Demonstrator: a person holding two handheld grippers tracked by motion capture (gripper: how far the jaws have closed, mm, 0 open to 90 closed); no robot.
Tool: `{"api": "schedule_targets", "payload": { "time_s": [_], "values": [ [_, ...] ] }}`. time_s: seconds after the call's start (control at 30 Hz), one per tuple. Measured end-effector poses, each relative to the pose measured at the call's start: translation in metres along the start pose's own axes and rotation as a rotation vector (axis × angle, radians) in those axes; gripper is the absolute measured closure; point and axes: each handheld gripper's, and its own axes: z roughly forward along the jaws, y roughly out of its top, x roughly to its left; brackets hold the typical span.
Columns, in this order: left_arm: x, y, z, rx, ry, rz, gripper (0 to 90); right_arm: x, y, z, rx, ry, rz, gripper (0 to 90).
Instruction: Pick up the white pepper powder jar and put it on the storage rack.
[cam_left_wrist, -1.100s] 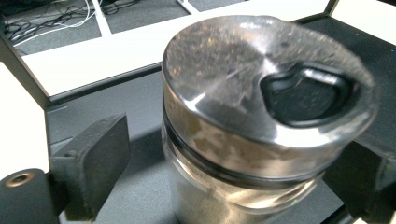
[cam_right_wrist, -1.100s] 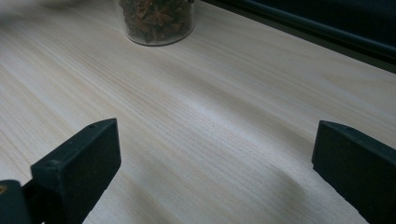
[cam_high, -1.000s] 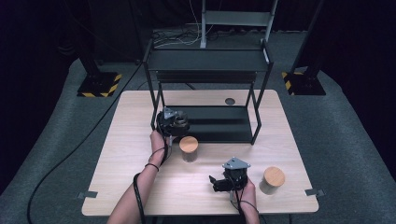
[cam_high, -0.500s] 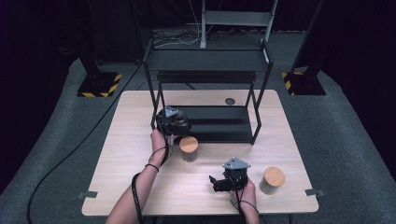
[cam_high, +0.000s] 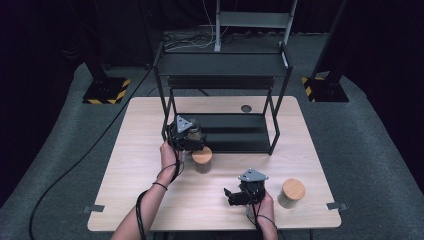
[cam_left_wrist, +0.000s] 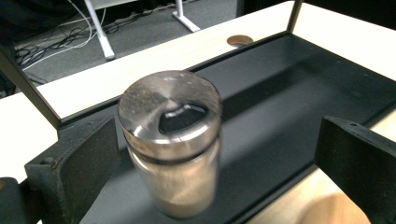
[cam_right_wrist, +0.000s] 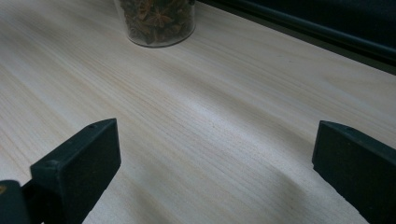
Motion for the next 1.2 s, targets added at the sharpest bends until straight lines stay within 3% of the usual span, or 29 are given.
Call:
{"api": "schedule_targets", "payload": {
  "time_s": [0.23, 0.5, 0.73, 0.9, 1.2],
  "values": [
    [-0.004, -0.014, -0.024, 0.007, -0.015, 0.018, 0.0, 0.000, 0.000, 0.000, 0.003, -0.002, -0.001, 0.2],
    [0.003, -0.038, -0.049, 0.028, -0.020, -0.002, 0.0, 0.000, 0.000, 0.001, 0.005, -0.004, -0.003, 0.2],
    [0.015, -0.071, -0.062, 0.140, -0.042, -0.015, 0.1, 0.001, 0.000, 0.001, 0.007, -0.008, -0.003, 0.2],
    [0.025, -0.098, -0.070, 0.219, -0.043, -0.058, 0.1, 0.001, 0.000, 0.001, 0.009, -0.010, -0.008, 0.2],
    [0.036, -0.130, -0.086, 0.289, 0.001, -0.116, 0.1, 0.002, 0.000, 0.001, 0.009, -0.015, -0.010, 0.3]
  ]
}}
